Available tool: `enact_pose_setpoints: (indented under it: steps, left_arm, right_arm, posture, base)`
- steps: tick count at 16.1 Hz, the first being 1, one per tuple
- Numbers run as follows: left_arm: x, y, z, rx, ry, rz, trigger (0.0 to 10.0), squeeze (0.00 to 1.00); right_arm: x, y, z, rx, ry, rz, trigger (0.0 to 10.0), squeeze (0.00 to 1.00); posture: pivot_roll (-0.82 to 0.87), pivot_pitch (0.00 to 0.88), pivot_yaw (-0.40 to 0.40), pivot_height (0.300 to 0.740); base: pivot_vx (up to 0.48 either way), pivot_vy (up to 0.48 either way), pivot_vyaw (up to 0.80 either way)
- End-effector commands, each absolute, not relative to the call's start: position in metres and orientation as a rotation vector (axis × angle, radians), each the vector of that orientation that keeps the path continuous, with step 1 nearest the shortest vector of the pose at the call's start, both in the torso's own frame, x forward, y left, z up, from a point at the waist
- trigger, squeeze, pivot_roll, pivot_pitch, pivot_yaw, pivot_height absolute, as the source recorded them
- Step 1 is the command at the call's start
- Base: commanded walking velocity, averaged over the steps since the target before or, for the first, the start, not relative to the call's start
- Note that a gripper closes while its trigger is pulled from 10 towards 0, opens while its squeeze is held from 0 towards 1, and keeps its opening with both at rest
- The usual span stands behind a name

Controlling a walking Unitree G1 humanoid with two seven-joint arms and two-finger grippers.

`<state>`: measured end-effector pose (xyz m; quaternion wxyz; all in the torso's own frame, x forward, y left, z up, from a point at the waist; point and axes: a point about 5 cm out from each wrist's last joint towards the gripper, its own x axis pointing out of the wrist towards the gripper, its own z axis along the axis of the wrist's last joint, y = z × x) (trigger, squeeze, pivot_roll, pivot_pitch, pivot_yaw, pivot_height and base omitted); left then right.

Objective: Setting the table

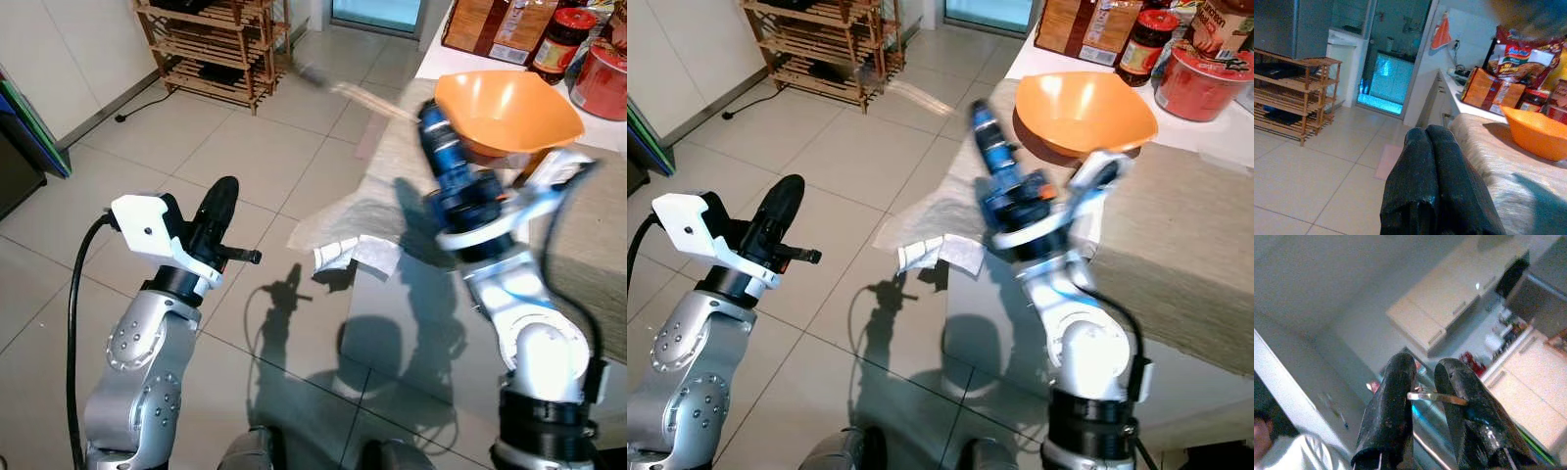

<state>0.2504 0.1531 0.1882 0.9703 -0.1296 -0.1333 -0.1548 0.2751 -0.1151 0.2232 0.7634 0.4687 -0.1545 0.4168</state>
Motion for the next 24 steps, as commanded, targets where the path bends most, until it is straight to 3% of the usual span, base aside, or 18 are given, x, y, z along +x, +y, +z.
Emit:
enact_pose_setpoints:
  steps: [1,11,14,24]
  left_arm:
    - [0.247,0.156,0.193,-0.255,-0.294,-0.316,10.0,0.00]
    - [0.248,0.152,0.193,-0.278,-0.297,-0.365,10.0,0.00]
    - [0.249,0.154,0.194,-0.272,-0.303,-0.363,10.0,0.00]
    - [0.250,0.157,0.192,-0.259,-0.304,-0.365,10.0,0.00]
  right_arm:
    - [0.272,-0.110,0.225,0.980,-0.328,0.922,10.0,0.00]
    - [0.267,-0.098,0.217,0.880,-0.258,0.986,10.0,0.00]
    - [0.266,-0.099,0.217,0.880,-0.266,1.017,10.0,0.00]
    - [0.264,-0.103,0.206,0.850,-0.217,1.002,10.0,0.00]
  posture:
    - [-0.05,0.134,0.034,0.740]
    - [-0.06,0.121,0.033,0.740]
    - [-0.06,0.110,0.028,0.740]
    - [-0.06,0.101,0.031,0.740]
  base:
    - [0.000,-0.461,0.00]
    - [0.000,-0.461,-0.16]
    - [0.000,-0.461,-0.80]
    - [0.000,-0.461,0.00]
